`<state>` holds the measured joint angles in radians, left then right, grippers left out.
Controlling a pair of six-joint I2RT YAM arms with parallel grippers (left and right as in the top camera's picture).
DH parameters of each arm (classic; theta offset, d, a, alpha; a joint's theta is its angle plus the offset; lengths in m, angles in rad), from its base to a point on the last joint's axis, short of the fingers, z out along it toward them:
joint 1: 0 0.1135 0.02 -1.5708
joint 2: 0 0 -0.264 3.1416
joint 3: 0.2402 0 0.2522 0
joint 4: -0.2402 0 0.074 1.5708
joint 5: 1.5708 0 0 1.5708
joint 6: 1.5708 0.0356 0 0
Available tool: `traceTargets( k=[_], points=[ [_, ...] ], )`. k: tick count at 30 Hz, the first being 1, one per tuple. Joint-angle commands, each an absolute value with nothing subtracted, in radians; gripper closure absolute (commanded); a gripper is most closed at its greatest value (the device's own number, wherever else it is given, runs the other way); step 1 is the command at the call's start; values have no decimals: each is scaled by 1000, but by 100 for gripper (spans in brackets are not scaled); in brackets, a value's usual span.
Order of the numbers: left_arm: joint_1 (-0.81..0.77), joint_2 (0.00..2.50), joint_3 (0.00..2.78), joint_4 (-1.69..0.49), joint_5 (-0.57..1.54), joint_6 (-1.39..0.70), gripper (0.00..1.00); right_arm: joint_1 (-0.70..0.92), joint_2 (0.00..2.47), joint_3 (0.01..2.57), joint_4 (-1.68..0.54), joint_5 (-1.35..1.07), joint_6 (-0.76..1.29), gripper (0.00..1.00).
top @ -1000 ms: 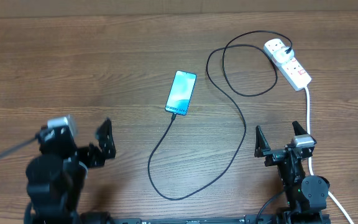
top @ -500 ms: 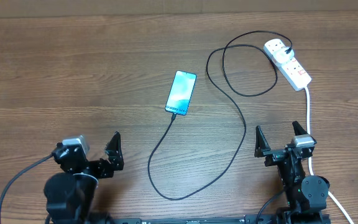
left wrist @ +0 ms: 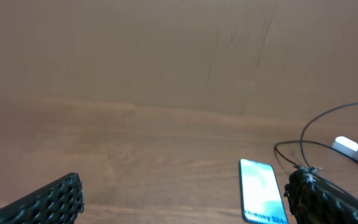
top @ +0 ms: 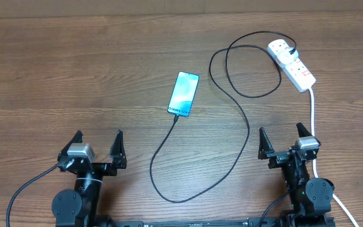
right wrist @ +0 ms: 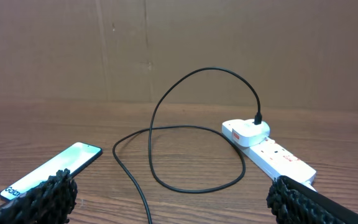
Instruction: Plug charger to phone and switch on socket
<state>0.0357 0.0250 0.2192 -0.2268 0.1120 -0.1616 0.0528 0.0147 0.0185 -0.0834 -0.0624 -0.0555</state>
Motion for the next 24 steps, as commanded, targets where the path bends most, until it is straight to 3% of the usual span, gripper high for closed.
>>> traceTargets(
  k=[1,13,20,24],
  points=[
    [46,3,180,-159,94,-108,0,51,3,8,-81,-54,-49,0],
    [38,3,3,160,71,-109,0,51,3,8,-81,-54,-49,0],
    [-33,3,5,116,-105,-108,0,51,3,8,-81,-54,-49,0],
    [-14,3,5,35,-102,-108,0,51,3,8,-81,-54,-49,0]
  ],
)
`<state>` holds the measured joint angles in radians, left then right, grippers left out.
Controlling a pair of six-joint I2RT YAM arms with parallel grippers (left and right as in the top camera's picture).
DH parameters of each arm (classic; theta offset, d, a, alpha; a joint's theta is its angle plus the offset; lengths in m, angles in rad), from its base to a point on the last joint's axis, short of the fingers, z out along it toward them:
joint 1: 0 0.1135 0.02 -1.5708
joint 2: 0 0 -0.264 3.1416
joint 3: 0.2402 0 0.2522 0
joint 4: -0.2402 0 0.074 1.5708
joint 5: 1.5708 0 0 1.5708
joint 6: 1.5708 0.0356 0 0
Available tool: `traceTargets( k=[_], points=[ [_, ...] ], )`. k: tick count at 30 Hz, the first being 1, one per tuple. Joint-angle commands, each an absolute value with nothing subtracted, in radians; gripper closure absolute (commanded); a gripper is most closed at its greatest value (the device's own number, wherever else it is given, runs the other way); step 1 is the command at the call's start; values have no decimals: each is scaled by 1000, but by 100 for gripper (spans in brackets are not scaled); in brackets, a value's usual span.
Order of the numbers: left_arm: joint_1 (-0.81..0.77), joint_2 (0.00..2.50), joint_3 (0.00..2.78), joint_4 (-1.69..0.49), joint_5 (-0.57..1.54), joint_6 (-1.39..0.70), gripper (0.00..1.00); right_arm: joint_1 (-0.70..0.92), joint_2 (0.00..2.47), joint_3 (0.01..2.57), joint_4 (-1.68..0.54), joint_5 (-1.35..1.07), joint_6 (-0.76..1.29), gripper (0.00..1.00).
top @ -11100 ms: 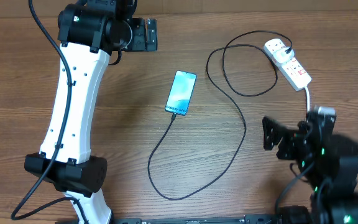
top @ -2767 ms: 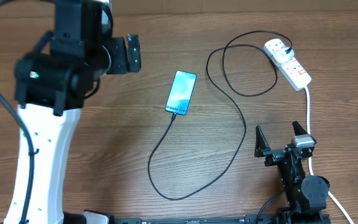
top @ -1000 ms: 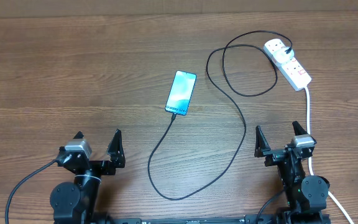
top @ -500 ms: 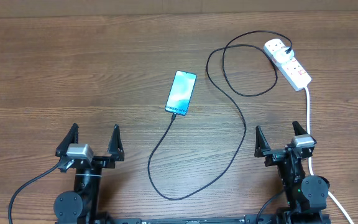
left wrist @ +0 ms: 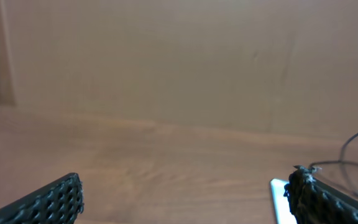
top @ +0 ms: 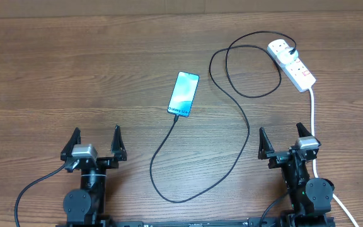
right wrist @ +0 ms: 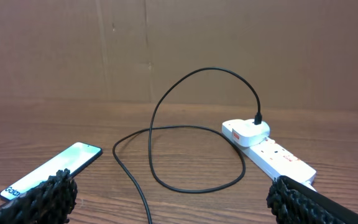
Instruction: Plug charger to phone and switch on socket
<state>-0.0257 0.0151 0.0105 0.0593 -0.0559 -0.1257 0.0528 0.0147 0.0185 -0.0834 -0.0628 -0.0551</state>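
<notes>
A phone (top: 183, 94) with a lit blue screen lies mid-table, and the black charger cable (top: 238, 120) reaches its near end. The cable loops across to a white charger plug (top: 280, 48) seated in a white power strip (top: 295, 66) at the far right. My left gripper (top: 93, 142) stands open at the near left, well away from the phone; its wrist view catches only the phone's edge (left wrist: 278, 202). My right gripper (top: 287, 140) stands open at the near right. Phone (right wrist: 51, 171), cable (right wrist: 166, 134) and strip (right wrist: 272, 152) all show in the right wrist view.
The power strip's white lead (top: 313, 123) runs down the right side past my right gripper to the table's near edge. A brown cardboard wall (right wrist: 179, 50) stands behind the wooden table (top: 74, 75).
My left gripper has turned to face straighter ahead and stands slightly to the right at the near left; in its view the phone has slid towards the right edge. The right arm is unchanged.
</notes>
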Motion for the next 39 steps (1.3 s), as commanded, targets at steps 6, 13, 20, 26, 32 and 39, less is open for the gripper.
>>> traceTargets(
  k=[6,13,20,26,32,39],
  points=[
    [76,3,5,-78,30,-75,0,51,3,8,-81,-54,-49,0],
    [82,2,5,-77,38,-43,0,51,3,8,-81,-54,-49,0],
    [77,3,5,-78,37,-45,0,51,3,8,-81,-54,-49,0],
    [65,3,5,-78,8,-86,0,51,3,8,-81,-54,-49,0],
    [65,3,5,-79,19,-56,0,51,3,8,-81,-54,-49,0],
    [65,3,5,-78,30,-102,0,51,3,8,-81,-54,-49,0]
  ],
)
